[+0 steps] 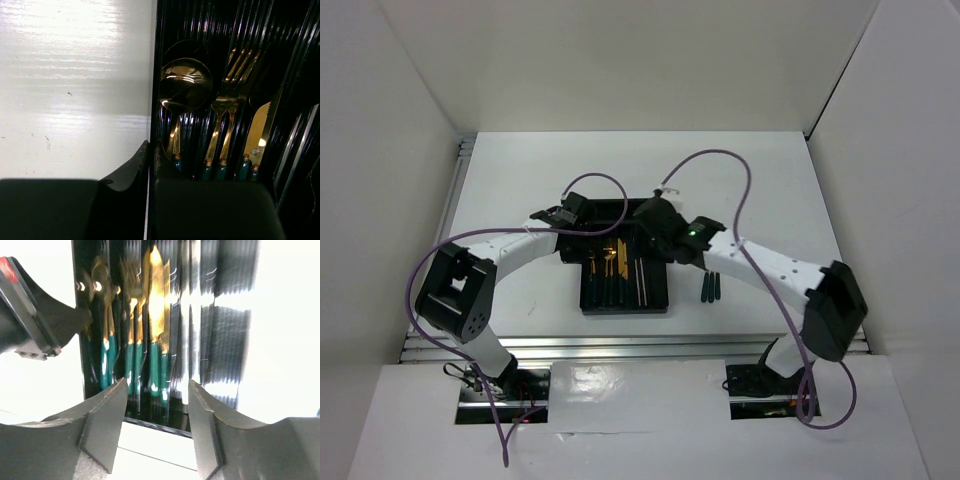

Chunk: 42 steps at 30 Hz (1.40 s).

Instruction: Sort the eating utensils into containers

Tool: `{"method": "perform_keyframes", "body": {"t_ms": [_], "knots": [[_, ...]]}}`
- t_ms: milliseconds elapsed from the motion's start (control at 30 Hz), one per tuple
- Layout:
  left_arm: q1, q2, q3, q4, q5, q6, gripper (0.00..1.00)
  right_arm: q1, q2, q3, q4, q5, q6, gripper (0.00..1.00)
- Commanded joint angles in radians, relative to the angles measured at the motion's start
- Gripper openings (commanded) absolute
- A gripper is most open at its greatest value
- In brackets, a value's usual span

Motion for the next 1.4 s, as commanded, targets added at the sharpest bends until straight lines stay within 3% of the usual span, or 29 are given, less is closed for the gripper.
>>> {"method": "perform_keyframes", "body": {"t_ms": [0,133,267,600,1033,1167,1300,1367], "knots": [[-0.002,-0.013,-0.013,-0.030,0.025,-0.013,0.00,-0.077,-0.131,-0.092,-0.073,0.114,0.003,0.58],[-0.002,-0.013,-0.013,-0.030,0.025,-0.013,0.00,-0.267,-0.208,-0.231,-0.083,0.065,0.013,0.51],[-0.011,-0.013,-0.013,-0.030,0.025,-0.013,0.00,-0.324,-0.228,-0.321,-0.074,0.046,0.004,0.49],[-0.011,-0.013,-0.004,-0.048,0.016,-0.013,0.00,-0.333,-0.078,-0.390,0.009,-0.004,-0.031,0.44],[-0.011,0.007,0.015,-0.058,0.006,-0.013,0.00,-0.351,-0.058,-0.463,0.100,-0.036,-0.069,0.43],[-0.011,0.007,0.015,-0.067,0.006,-0.013,0.00,-0.351,-0.013,-0.472,0.121,-0.046,-0.079,0.30],[-0.011,0.007,0.024,-0.067,0.006,-0.013,0.00,-0.351,0.028,-0.453,0.142,-0.055,-0.100,0.00],[-0.011,0.007,0.024,-0.067,0.006,-0.013,0.00,-0.351,0.054,-0.439,0.151,-0.073,-0.111,0.00]]}}
